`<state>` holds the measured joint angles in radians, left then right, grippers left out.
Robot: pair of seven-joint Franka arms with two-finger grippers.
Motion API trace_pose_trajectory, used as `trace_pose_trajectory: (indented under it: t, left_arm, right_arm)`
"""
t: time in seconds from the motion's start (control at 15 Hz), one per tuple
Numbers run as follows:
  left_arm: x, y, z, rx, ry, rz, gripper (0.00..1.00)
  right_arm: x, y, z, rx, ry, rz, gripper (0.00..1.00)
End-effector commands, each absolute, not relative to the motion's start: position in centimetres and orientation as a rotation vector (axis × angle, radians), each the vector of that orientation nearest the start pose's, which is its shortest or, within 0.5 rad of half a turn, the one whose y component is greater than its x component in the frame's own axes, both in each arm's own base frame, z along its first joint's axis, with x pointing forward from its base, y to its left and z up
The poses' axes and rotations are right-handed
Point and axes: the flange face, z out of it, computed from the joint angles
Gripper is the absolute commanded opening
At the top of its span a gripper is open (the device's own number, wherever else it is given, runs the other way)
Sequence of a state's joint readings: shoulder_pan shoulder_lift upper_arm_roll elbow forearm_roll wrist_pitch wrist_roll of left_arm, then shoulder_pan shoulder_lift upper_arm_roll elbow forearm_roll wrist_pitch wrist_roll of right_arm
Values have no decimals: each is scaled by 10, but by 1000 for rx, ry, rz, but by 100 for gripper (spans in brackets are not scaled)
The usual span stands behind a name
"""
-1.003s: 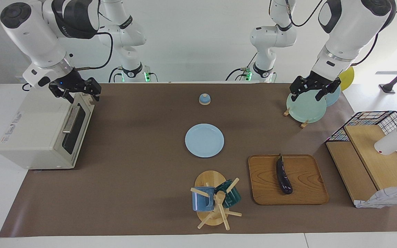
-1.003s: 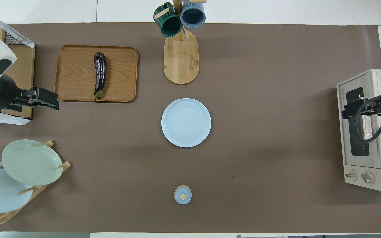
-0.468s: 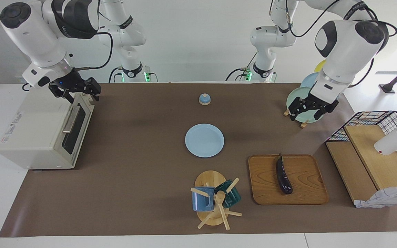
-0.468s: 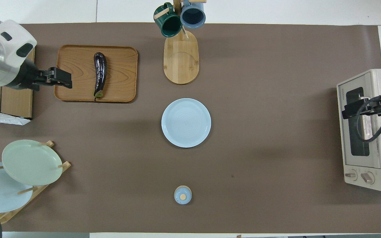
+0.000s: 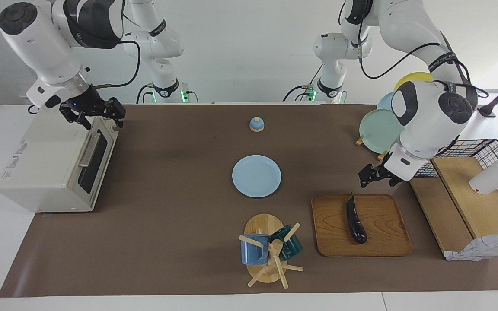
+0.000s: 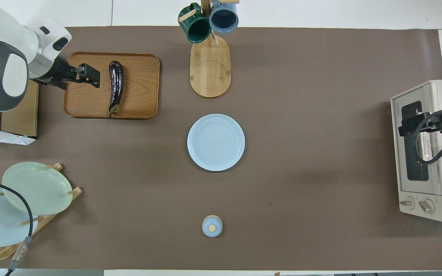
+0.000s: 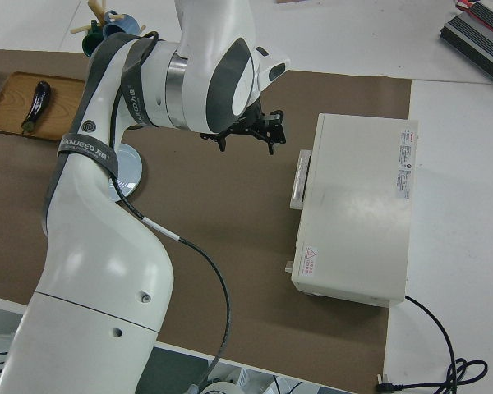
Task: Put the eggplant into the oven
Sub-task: 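Reach the left gripper to the eggplant on the wooden tray and grasp it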
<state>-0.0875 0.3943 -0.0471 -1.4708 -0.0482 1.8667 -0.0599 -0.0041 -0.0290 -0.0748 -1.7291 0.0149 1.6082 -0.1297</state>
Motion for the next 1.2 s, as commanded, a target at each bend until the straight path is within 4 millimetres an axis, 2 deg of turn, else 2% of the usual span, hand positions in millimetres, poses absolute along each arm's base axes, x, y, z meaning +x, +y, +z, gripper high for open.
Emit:
trace_pose_trajectory:
  t: [0.0,0.27,0.4,0.47,0.67,0.8,0.94,1.07,1.14]
  left_arm:
    - [689,-87,432,-3202,140,-42,100]
    - [722,-106,391,-3214,170,-80,100]
    - [731,-111,372,-3206,186,-109,100]
    - [733,-118,366,-3207,198,-143,100]
    - [735,-117,353,-3186,211,-214,100]
    - [728,-119,331,-3184,215,-244,100]
    - [725,-120,325,-3184,220,-234,100]
    - [719,-121,317,-3185,224,-209,100]
    - [718,-122,320,-3185,224,-207,100]
  right_arm:
    - [541,-45,572,-3101,-49,114,100]
    - [541,-44,571,-3101,-51,116,100]
    - [541,-45,571,-3101,-49,116,100]
    - [541,-46,570,-3101,-42,121,100]
    - [543,-49,569,-3104,-38,83,100]
    - [543,-53,567,-3104,-33,85,100]
    - [542,-52,563,-3104,-33,85,100]
    - [540,-52,560,-3105,-42,56,41]
    - [541,-53,560,-3107,-63,54,23]
